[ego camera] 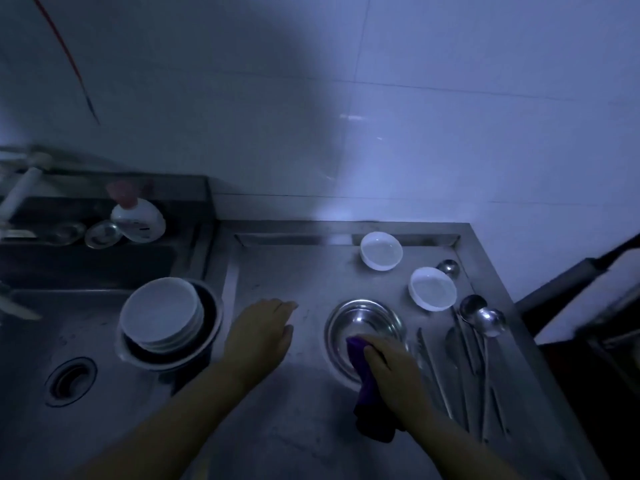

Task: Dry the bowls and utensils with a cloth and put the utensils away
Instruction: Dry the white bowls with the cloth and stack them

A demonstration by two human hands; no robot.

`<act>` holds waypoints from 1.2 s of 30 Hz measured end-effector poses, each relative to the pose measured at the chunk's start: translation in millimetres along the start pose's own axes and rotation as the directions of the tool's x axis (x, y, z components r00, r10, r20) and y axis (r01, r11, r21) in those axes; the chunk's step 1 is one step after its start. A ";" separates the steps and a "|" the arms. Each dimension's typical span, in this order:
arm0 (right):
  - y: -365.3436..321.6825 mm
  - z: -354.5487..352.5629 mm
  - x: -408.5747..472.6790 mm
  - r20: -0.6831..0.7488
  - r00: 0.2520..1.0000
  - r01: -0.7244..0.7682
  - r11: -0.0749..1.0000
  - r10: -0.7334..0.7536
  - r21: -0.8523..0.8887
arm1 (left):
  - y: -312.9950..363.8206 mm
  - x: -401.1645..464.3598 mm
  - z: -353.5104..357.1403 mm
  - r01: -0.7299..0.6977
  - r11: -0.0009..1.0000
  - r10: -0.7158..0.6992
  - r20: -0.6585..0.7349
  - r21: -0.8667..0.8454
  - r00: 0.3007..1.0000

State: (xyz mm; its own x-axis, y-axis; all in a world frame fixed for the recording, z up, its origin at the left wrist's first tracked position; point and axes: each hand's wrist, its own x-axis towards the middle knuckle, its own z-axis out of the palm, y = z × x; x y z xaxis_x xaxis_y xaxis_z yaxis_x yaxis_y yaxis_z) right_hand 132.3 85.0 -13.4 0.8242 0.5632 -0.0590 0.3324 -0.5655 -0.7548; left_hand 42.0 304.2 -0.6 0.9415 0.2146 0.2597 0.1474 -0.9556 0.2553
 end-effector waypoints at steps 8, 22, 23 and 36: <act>89.5 -73.1 22.1 -0.125 0.988 -0.074 0.985 0.094 0.158 | 100.2 116.7 113.6 0.329 0.904 -0.254 0.276 -0.275 0.927; 176.8 -145.2 73.3 -0.224 0.970 -0.014 0.947 0.091 0.322 | 133.1 268.9 250.2 0.763 -0.231 -0.678 0.662 -0.604 0.319; 181.0 -146.9 72.9 -0.223 0.971 -0.011 0.945 0.088 0.326 | 130.0 271.5 254.5 0.763 -0.243 -0.685 0.663 -0.599 0.303; 136.7 -152.0 75.4 -0.139 0.979 -0.085 0.919 0.149 0.385 | 157.8 165.6 125.6 0.745 0.214 -0.748 0.384 -0.631 0.541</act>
State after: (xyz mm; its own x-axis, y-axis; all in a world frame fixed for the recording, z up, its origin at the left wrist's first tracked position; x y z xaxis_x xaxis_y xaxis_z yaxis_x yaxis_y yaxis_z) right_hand 309.5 -41.4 -21.7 0.9202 0.3834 -0.0794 0.0588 -0.3357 -0.9401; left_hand 259.3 163.6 -34.4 0.5154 0.7533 -0.4085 0.5421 0.0826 0.8363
